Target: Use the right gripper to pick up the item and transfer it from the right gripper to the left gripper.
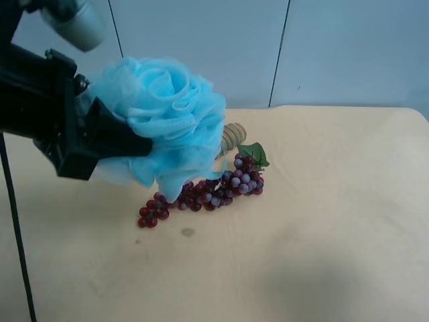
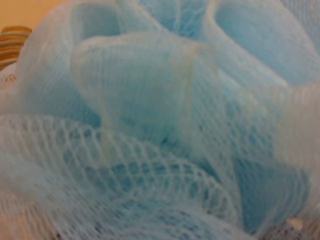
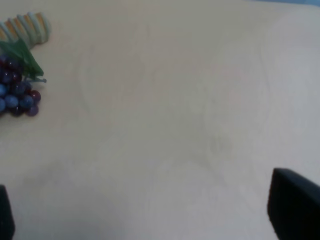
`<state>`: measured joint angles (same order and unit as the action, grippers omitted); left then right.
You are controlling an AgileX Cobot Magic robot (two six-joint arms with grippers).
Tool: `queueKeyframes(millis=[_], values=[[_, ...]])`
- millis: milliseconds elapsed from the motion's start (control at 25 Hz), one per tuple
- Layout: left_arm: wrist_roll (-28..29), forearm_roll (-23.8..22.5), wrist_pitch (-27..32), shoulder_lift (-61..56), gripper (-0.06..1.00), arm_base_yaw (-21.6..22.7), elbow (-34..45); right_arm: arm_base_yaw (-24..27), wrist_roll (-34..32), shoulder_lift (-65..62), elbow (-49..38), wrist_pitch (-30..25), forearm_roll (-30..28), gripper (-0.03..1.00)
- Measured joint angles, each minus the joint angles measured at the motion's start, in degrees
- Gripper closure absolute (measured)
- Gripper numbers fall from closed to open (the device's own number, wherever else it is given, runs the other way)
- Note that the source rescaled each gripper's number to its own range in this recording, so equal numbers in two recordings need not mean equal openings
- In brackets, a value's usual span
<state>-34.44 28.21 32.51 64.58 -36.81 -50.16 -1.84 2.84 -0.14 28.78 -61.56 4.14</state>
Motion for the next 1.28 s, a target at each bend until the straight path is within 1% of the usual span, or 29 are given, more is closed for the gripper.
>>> queueKeyframes(millis=[80, 160, 240, 320, 440, 560, 680, 840, 1000, 1080, 1200, 1280], values=[[5.9, -4.8, 2.5, 3.2, 0.92, 0.0, -4.4, 0.0, 0.0, 0.0, 0.0, 0.0, 0.0, -0.03], [11.7, -11.3, 5.0, 7.1, 0.92, 0.1, -8.4, 0.0, 0.0, 0.0, 0.0, 0.0, 0.0, -0.03], [17.1, -16.5, 8.1, 10.9, 0.93, 1.3, -12.3, 0.0, 0.0, 0.0, 0.0, 0.0, 0.0, -0.03], [19.7, -19.3, 10.4, 14.8, 0.93, 3.9, -15.4, 0.0, 0.0, 0.0, 0.0, 0.0, 0.0, -0.03], [20.9, -19.6, 12.9, 19.8, 0.93, 10.0, -19.6, 0.0, 0.0, 0.0, 0.0, 0.0, 0.0, -0.03], [21.0, -19.6, 13.5, 23.9, 0.93, 17.1, -22.6, 0.0, 0.0, 0.0, 0.0, 0.0, 0.0, -0.03], [20.8, -19.7, 13.4, 27.4, 0.93, 23.6, -23.0, 0.0, 0.0, 0.0, 0.0, 0.0, 0.0, -0.03], [20.6, -19.8, 13.2, 32.2, 0.93, 31.2, -23.0, 0.0, 0.0, 0.0, 0.0, 0.0, 0.0, -0.03], [20.6, -19.8, 13.0, 36.1, 0.94, 37.3, -23.0, 0.0, 0.0, 0.0, 0.0, 0.0, 0.0, -0.03], [20.6, -19.8, 12.9, 37.9, 0.94, 39.5, -23.0, 0.0, 0.0, 0.0, 0.0, 0.0, 0.0, -0.03], [20.6, -19.9, 12.8, 40.5, 0.94, 41.7, -23.0, 0.0, 0.0, 0.0, 0.0, 0.0, 0.0, -0.03], [20.6, -20.0, 12.7, 41.9, 0.94, 42.3, -23.0, 0.0, 0.0, 0.0, 0.0, 0.0, 0.0, -0.03]])
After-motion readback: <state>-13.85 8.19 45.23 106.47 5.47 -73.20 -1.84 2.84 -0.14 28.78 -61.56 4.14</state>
